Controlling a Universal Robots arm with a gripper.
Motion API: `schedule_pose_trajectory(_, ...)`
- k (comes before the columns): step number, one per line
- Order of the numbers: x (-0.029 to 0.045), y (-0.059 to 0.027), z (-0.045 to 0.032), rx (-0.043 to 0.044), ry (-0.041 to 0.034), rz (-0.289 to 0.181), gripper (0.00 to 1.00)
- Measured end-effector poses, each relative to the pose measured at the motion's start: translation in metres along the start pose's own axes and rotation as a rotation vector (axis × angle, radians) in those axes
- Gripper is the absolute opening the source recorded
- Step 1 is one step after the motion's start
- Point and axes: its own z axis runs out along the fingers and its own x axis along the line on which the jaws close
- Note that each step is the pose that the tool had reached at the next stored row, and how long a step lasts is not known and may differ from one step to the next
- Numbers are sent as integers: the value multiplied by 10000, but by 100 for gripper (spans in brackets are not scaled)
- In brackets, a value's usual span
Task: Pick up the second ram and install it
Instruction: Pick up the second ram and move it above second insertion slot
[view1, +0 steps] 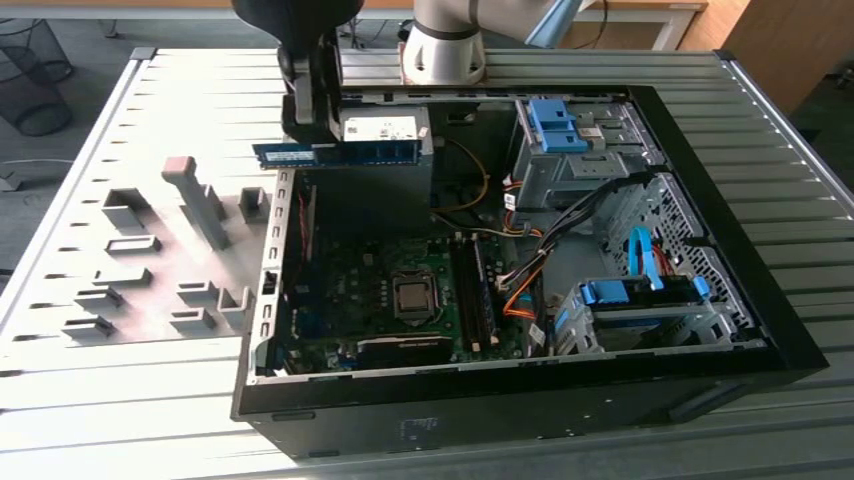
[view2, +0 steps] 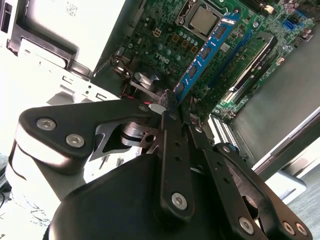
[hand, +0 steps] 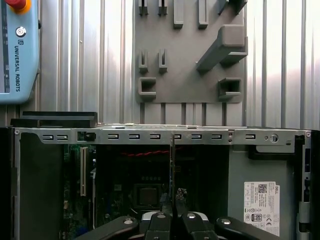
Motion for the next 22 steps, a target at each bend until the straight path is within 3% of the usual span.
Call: schedule_pose_trajectory(22,0,-56,6,1,-1,-1,14)
